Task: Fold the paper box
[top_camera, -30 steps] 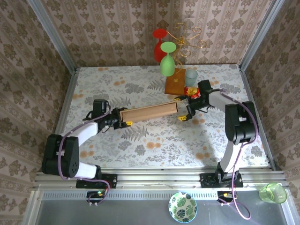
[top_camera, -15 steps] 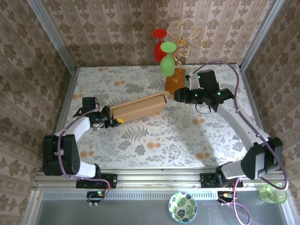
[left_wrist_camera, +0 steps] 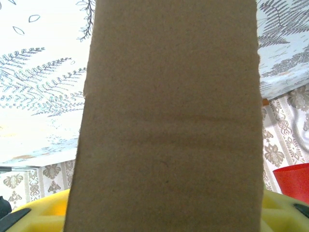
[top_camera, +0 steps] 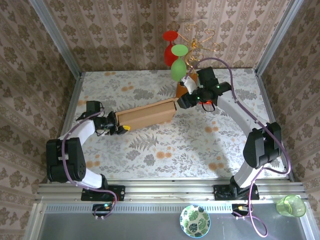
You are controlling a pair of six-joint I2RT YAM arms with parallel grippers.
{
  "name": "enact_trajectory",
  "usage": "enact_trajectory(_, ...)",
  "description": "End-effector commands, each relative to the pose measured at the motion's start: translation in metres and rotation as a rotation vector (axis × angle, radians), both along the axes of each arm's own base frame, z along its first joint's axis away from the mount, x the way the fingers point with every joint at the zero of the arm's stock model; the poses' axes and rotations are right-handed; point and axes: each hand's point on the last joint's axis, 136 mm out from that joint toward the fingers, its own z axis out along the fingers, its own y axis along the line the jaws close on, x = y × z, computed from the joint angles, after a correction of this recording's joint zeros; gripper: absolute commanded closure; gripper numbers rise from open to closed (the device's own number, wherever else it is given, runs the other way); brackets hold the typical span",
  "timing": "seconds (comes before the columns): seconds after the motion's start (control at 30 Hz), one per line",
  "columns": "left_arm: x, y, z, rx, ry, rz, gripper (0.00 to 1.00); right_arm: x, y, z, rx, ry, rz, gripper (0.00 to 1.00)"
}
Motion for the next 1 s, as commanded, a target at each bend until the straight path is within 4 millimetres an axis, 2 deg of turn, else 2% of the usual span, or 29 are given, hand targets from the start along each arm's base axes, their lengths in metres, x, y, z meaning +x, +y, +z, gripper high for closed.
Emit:
enact_trajectory(0.0, -0.006, 0.007, -0.012, 0.043, 0.057, 0.004, 0.53, -0.002, 0.013, 0.003, -0.023, -0.014, 0.081, 0.56)
enact_trajectory(0.1, -0.004, 0.008, -0.013, 0.043, 0.061, 0.009, 0.53, -0.001, 0.019, -0.003, -0.054, -0.006, 0.095, 0.62)
enact_trajectory(0.3, 0.000, 0.009, -0.014, 0.041, 0.060, 0.010, 0.53, 0.008, 0.019, -0.011, -0.088, -0.008, 0.065, 0.71)
enact_trajectory(0.43, 0.001, 0.009, -0.016, 0.036, 0.065, 0.007, 0.53, 0.015, 0.020, -0.009, -0.101, -0.023, 0.047, 0.72)
enact_trajectory(0.57, 0.002, 0.010, -0.017, 0.036, 0.068, 0.010, 0.53, 0.021, 0.016, -0.009, -0.129, -0.041, 0.022, 0.57)
enact_trajectory(0.73, 0.002, 0.012, -0.019, 0.036, 0.070, 0.012, 0.53, 0.029, 0.011, -0.009, -0.161, -0.064, -0.009, 0.45)
enact_trajectory(0.97, 0.002, 0.015, -0.020, 0.036, 0.074, 0.014, 0.53, 0.027, 0.012, -0.007, -0.170, -0.085, 0.048, 0.36)
